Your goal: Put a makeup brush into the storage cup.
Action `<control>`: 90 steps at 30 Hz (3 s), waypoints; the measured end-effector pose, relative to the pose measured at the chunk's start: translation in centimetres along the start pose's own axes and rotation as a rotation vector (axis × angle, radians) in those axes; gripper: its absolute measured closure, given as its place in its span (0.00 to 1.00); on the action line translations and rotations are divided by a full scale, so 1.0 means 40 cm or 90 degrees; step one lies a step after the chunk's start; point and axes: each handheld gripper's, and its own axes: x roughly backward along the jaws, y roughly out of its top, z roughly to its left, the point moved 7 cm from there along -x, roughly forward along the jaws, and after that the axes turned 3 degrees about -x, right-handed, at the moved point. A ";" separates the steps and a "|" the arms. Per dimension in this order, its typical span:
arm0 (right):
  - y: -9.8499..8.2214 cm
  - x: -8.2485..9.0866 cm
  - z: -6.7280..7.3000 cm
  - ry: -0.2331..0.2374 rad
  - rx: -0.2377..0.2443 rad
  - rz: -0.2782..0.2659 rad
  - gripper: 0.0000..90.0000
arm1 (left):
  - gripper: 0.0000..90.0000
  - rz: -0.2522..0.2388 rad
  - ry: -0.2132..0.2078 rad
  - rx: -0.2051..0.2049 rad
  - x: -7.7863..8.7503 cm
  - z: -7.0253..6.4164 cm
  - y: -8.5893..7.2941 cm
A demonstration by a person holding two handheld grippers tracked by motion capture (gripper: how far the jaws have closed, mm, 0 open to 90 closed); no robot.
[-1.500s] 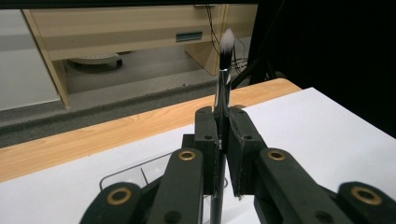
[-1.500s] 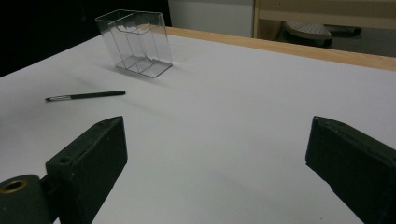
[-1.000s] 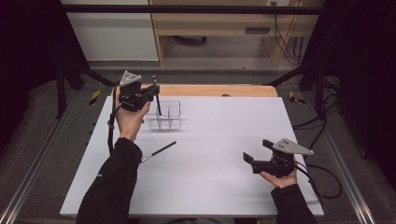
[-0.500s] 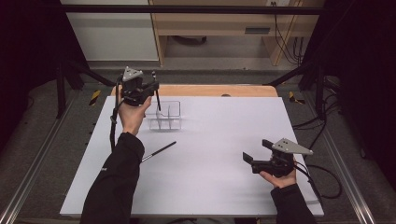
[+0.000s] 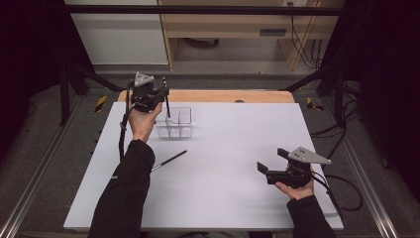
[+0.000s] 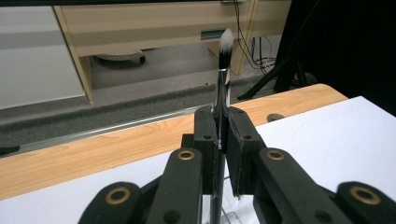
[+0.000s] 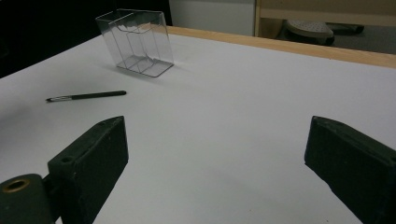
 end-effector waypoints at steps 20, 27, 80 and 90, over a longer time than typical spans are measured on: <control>-0.003 -0.004 0.003 0.001 0.000 0.005 0.08 | 0.92 0.015 -0.006 -0.011 -0.026 -0.002 -0.046; -0.004 -0.005 0.003 0.001 0.000 0.006 0.08 | 0.92 0.019 -0.010 -0.008 -0.031 -0.005 -0.062; 0.002 0.007 0.011 0.007 0.007 -0.008 0.08 | 0.55 0.004 -0.039 -0.015 0.143 -0.016 -0.167; 0.001 0.013 0.010 0.006 0.010 -0.007 0.08 | 0.45 -0.009 -0.053 -0.005 0.207 -0.016 -0.203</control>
